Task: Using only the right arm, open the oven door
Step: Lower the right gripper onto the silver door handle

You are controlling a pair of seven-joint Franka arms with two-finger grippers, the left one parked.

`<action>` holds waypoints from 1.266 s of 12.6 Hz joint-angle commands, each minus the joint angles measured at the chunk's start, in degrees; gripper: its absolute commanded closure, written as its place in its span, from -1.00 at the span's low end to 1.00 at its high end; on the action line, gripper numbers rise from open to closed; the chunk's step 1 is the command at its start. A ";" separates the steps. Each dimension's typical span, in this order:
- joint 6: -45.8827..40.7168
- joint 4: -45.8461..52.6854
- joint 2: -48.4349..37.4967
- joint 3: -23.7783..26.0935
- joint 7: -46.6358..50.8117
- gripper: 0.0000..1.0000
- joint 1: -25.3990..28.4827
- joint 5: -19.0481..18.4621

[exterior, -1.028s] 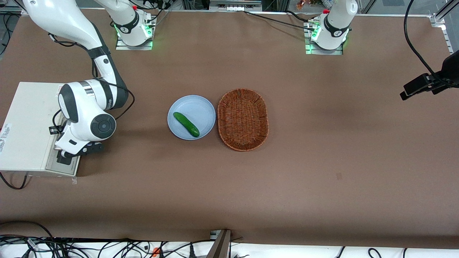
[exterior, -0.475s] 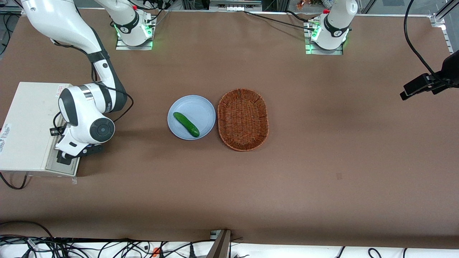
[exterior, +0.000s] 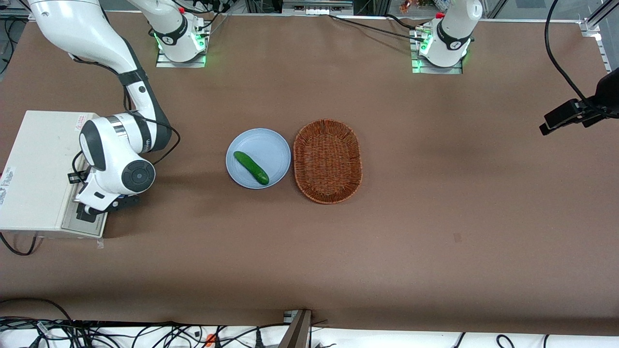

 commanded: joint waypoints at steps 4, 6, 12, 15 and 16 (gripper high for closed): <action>-0.01 -0.67 -0.46 0.37 0.33 1.00 -0.42 3.32; 0.26 -0.58 -0.46 0.55 1.12 1.00 -0.41 5.25; -3.77 1.52 -1.07 0.55 -4.05 1.00 0.11 3.85; -3.70 1.79 -1.16 0.20 -6.09 1.00 -0.67 2.62; -3.00 1.79 -0.90 0.20 -5.82 1.00 -1.11 2.27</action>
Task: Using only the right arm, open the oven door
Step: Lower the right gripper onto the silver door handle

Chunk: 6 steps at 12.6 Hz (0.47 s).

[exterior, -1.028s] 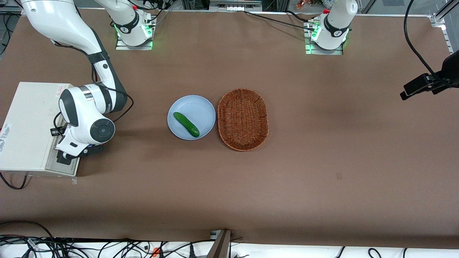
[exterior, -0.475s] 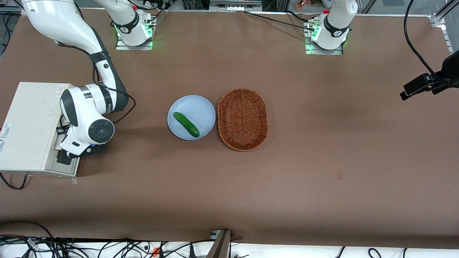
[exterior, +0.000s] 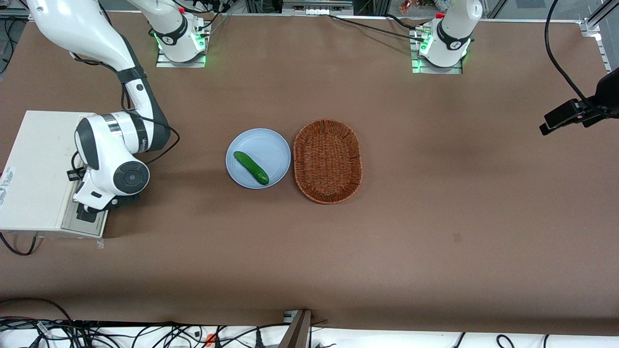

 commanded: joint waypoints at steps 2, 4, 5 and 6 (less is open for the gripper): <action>2.21 -0.45 -0.14 0.14 -1.14 1.00 -2.27 -1.15; 2.65 -0.45 0.03 0.14 -1.06 1.00 -2.89 -1.32; 2.92 -0.45 0.03 0.23 -0.97 1.00 -2.89 -1.32; 3.01 -0.36 0.56 0.14 -0.80 1.00 -2.89 -1.24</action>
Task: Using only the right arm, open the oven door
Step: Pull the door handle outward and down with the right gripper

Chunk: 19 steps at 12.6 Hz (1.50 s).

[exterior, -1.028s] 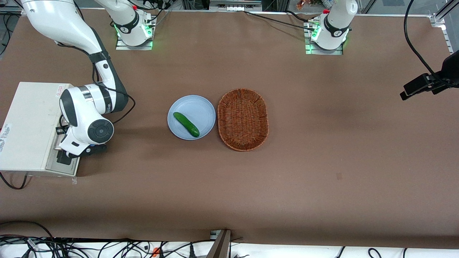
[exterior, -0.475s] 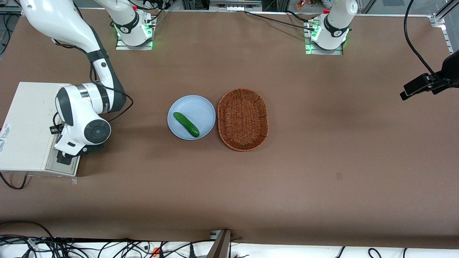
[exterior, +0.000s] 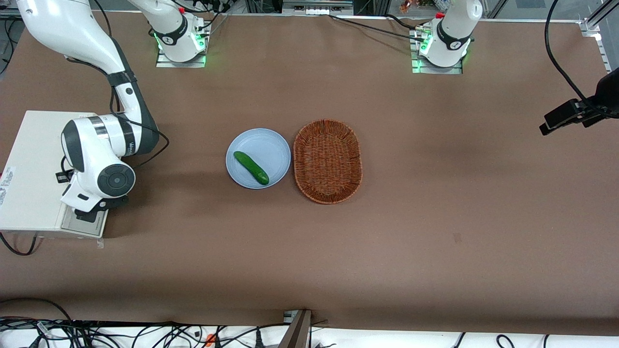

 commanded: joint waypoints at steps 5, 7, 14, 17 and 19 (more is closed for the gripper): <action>1.07 -0.06 1.20 0.26 1.17 1.00 -0.09 0.17; 1.16 0.03 1.55 0.35 3.37 1.00 0.00 2.00; 1.33 2.74 3.48 0.79 4.08 1.00 0.43 5.18; 2.21 4.24 4.62 0.79 4.17 1.00 0.44 9.21; 3.61 4.42 5.07 0.79 4.26 1.00 0.44 11.24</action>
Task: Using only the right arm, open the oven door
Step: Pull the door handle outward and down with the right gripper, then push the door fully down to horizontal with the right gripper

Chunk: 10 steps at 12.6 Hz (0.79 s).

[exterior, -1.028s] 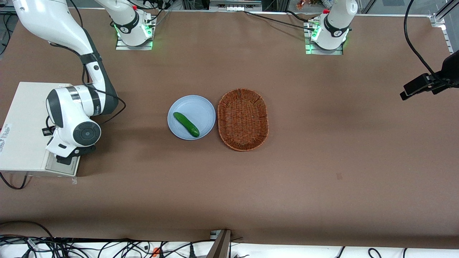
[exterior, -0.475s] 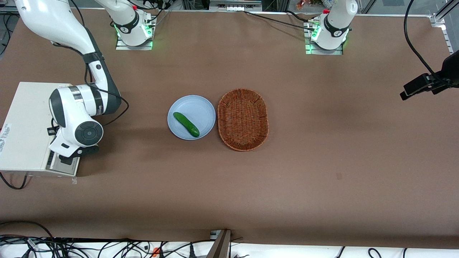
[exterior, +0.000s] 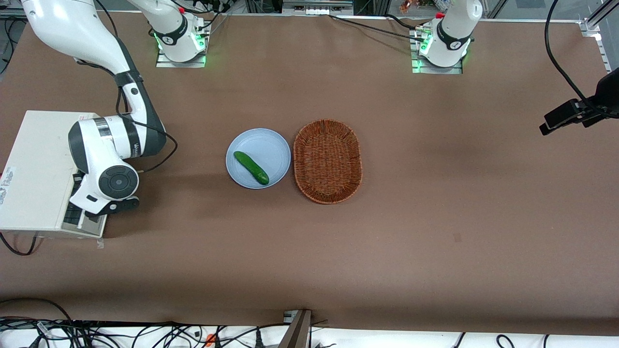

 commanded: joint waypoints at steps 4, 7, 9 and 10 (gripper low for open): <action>7.18 1.17 5.05 0.04 2.74 1.00 -0.94 4.00; 10.00 1.08 6.72 0.04 2.83 1.00 -1.02 4.27; 12.20 1.08 7.69 0.04 3.26 1.00 -1.11 6.28; 12.56 0.99 8.21 0.04 3.35 1.00 -1.11 6.55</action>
